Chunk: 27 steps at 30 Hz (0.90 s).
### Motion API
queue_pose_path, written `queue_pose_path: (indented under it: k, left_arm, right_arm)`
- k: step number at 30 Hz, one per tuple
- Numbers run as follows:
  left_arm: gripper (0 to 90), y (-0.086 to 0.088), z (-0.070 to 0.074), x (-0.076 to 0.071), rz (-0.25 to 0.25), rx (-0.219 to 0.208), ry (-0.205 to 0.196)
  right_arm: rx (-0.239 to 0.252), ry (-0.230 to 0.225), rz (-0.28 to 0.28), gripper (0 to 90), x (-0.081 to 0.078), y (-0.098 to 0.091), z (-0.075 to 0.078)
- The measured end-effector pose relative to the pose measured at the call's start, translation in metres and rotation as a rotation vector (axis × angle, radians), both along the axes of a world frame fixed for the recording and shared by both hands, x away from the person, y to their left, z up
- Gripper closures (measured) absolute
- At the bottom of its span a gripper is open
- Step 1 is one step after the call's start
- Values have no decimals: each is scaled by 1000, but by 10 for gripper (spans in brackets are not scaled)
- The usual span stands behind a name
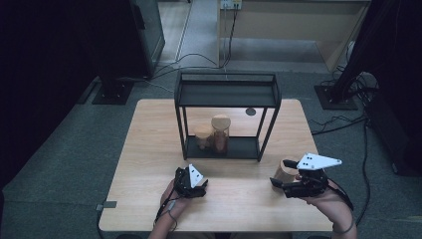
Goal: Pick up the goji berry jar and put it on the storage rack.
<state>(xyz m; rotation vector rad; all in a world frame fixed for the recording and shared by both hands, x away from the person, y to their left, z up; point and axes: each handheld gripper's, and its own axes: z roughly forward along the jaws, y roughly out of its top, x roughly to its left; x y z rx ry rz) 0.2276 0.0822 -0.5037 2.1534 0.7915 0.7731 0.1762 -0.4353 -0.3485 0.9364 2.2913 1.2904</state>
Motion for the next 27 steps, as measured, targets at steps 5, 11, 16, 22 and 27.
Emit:
queue_pose_path:
  k: [5,11,16,22,27]
  left_arm:
    - [200,0,0,0,-1,2,-1]
    - [200,0,0,0,-1,0,0]
    - [199,0,0,0,-1,2,0]
    - [199,0,0,0,-1,2,0]
    - [199,0,0,0,-1,2,-1]
  right_arm:
    - [-3,4,-10,214,-2,-5,1]
    - [-21,16,-6,213,-2,-8,2]
    - [-27,18,-18,213,-4,-11,3]
    - [-33,20,-39,214,-7,-16,4]
    - [-37,23,-59,213,-9,-19,4]
